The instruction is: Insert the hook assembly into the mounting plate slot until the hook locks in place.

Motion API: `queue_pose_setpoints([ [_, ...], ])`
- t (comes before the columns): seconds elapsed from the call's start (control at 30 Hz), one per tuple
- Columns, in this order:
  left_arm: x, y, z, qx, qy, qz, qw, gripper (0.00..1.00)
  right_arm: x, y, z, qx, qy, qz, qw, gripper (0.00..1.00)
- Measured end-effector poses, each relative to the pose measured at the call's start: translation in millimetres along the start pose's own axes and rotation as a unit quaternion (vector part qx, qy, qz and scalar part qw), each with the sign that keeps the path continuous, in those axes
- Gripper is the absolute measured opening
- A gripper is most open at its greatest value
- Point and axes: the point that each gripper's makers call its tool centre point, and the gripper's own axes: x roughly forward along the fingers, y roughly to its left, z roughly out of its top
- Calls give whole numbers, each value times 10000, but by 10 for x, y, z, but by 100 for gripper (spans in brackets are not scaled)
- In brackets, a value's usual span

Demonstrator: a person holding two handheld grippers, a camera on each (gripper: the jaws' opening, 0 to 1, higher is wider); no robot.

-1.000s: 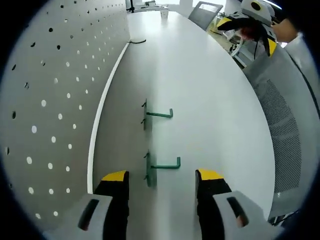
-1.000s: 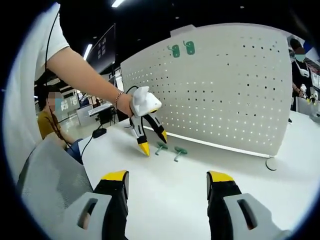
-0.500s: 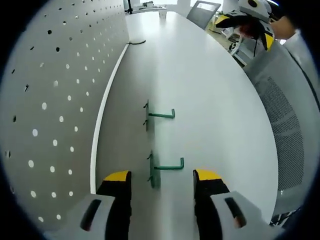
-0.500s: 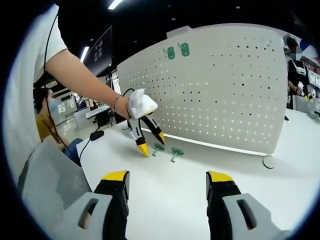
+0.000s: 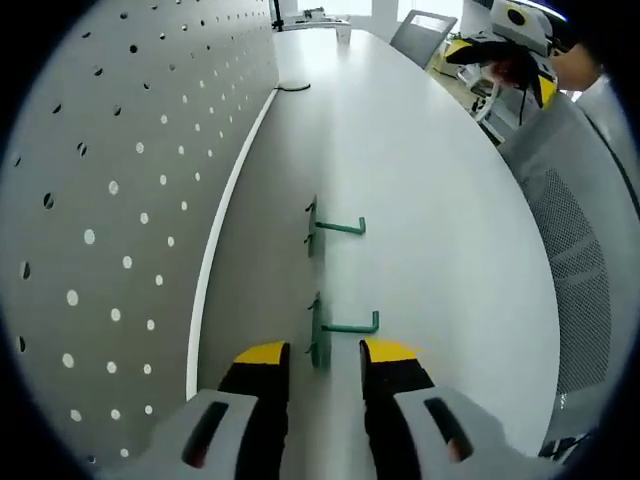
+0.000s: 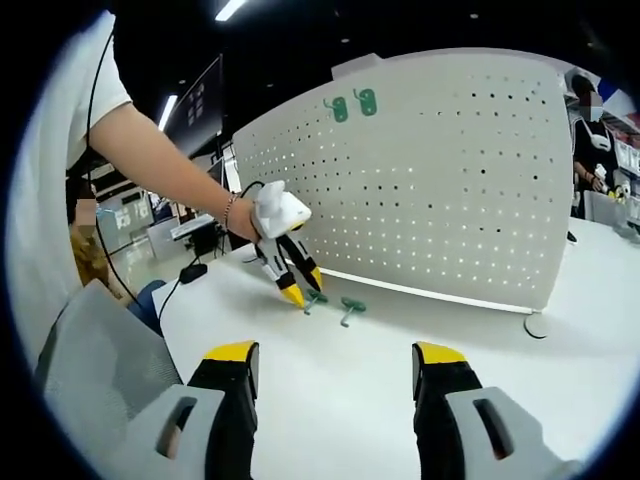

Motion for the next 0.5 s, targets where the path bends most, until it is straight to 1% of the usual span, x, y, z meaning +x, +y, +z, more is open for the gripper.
queue_pose_setpoints([
  [0.17,4,19,-5,-67,11,90,9999,20,1,-2,1,3,-16,-14,10000,60],
  [0.37,10,46,6,105,82,273,9995,8,-5,-2,4,6,-14,-10,10000,60],
  [0.43,16,74,2,51,102,331,9994,6,-8,-8,3,9,-15,-19,10000,60],
  [0.5,14,74,2,-62,95,321,9994,6,-9,-8,4,6,-20,-18,10000,60],
])
